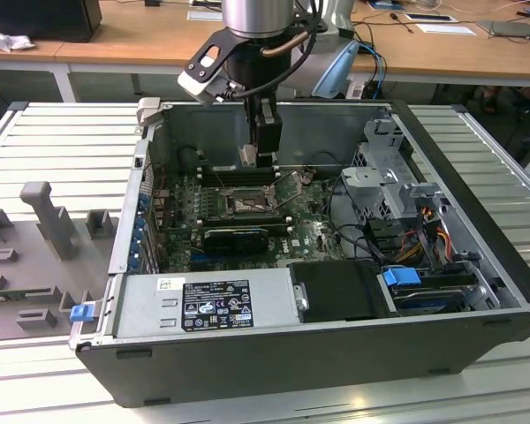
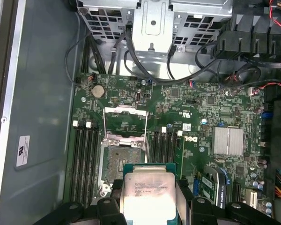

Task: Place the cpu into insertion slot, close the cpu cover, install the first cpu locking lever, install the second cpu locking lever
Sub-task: 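Place the cpu into insertion slot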

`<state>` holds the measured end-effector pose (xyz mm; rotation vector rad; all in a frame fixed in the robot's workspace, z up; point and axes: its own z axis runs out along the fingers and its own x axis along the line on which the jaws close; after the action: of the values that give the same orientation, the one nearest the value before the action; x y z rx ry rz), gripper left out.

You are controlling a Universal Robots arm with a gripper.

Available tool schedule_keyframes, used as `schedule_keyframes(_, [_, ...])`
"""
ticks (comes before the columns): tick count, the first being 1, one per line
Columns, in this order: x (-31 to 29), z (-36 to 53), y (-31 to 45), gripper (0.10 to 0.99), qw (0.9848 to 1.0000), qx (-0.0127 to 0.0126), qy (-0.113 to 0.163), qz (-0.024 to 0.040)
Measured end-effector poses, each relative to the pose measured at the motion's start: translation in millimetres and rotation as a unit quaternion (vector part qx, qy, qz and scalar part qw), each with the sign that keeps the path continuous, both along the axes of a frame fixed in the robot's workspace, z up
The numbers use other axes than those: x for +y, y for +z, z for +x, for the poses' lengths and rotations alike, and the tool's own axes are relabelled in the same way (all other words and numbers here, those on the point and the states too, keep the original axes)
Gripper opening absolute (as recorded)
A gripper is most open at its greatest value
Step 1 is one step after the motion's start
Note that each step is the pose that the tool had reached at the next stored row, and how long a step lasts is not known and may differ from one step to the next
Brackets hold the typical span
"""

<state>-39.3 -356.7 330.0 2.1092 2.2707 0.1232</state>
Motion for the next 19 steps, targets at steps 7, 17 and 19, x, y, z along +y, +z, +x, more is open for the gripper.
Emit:
schedule_keyframes(7, [0.0,0.0,-7.0,0.529,1.0,0.0,0.0,0.0])
schedule_keyframes(17, [0.0,0.0,-12.1,0.529,1.0,0.0,-0.001,0.0])
schedule_keyframes(19, [0.0,0.0,-13.2,0.529,1.0,0.0,-0.001,-0.0001])
